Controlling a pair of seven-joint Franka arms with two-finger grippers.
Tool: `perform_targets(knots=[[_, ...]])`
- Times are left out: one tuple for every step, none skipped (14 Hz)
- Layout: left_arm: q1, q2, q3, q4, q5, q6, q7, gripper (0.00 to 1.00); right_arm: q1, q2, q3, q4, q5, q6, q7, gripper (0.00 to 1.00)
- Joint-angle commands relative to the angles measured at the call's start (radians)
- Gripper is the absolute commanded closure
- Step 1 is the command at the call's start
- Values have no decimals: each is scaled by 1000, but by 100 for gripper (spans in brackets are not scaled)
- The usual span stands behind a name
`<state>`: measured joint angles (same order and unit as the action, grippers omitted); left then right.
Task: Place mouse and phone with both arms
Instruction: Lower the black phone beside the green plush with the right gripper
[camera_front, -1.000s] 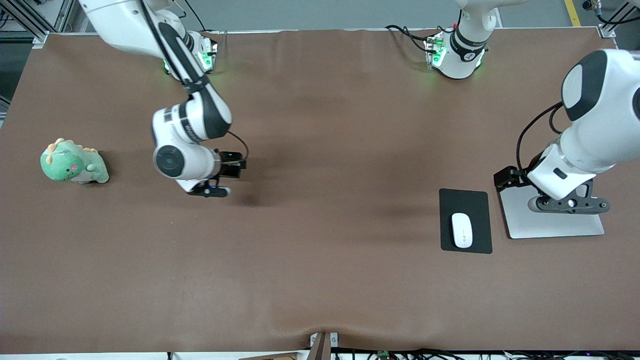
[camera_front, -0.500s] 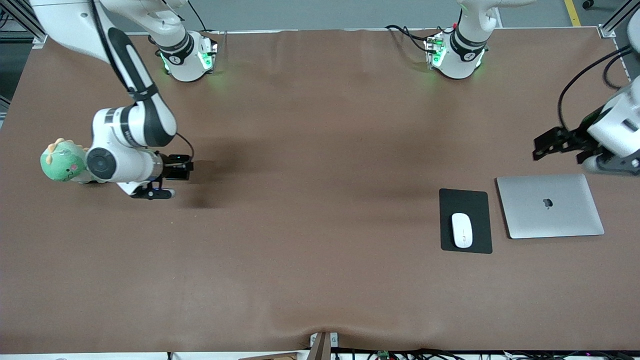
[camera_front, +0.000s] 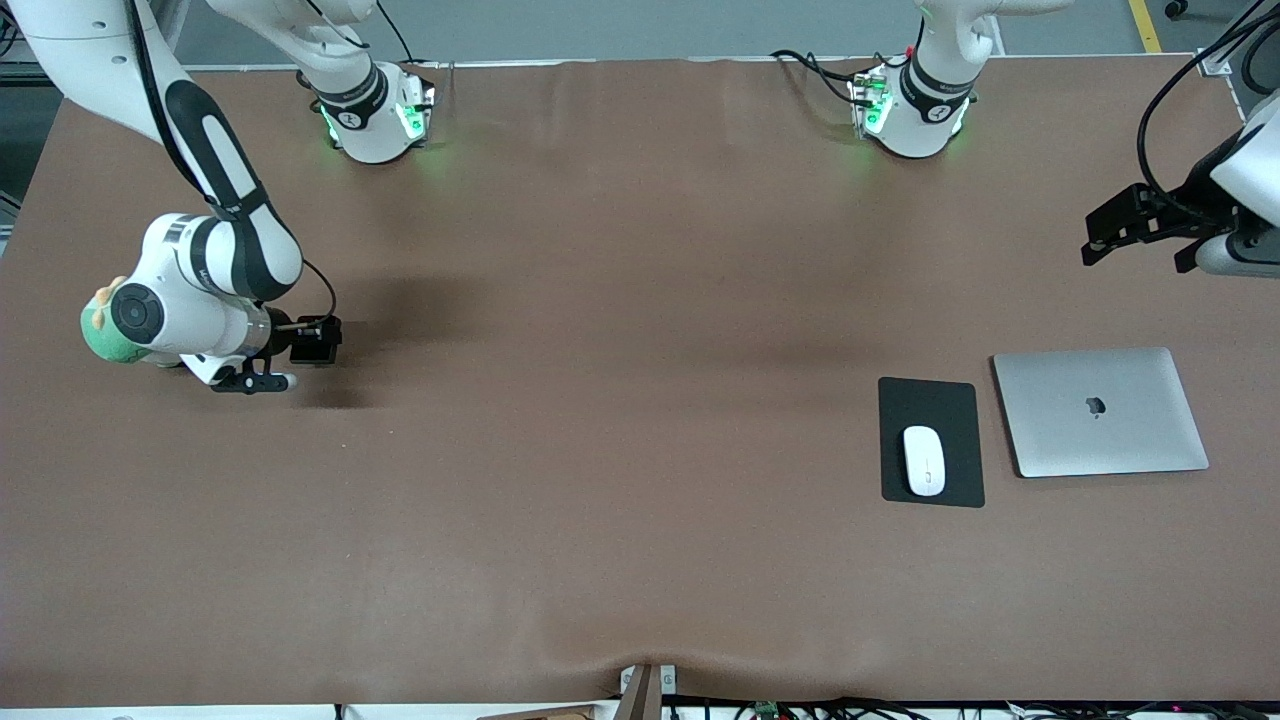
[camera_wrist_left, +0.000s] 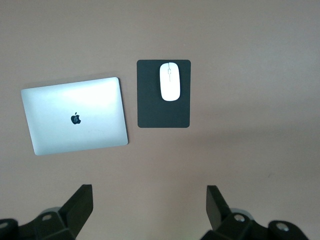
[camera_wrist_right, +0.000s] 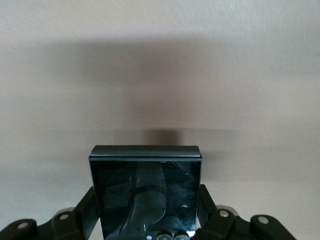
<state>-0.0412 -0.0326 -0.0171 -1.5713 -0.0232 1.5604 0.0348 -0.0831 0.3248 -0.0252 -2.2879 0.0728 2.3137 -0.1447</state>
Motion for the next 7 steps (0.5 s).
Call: perform_targets(knots=[[12, -32, 5, 1, -14, -26, -6, 0, -44, -15, 19, -59, -31, 73, -7, 100], [14, -35, 5, -1, -14, -26, -7, 0, -55, 2, 19, -62, -33, 93, -7, 100], [12, -35, 5, -1, -14, -28, -7, 0, -61, 13, 19, -62, -34, 101, -7, 100], [12, -35, 5, -1, -8, -28, -7, 0, -63, 17, 18, -61, -39, 108, -9, 100], [12, -35, 3, -3, -4, -28, -7, 0, -64, 25, 11, -61, -54, 124, -9, 100], [12, -35, 5, -4, -4, -28, -7, 0, -69, 36, 10, -61, -60, 139, -7, 100], [14, -35, 5, -4, -3, -26, -7, 0, -76, 49, 10, -61, -64, 150, -9, 100]])
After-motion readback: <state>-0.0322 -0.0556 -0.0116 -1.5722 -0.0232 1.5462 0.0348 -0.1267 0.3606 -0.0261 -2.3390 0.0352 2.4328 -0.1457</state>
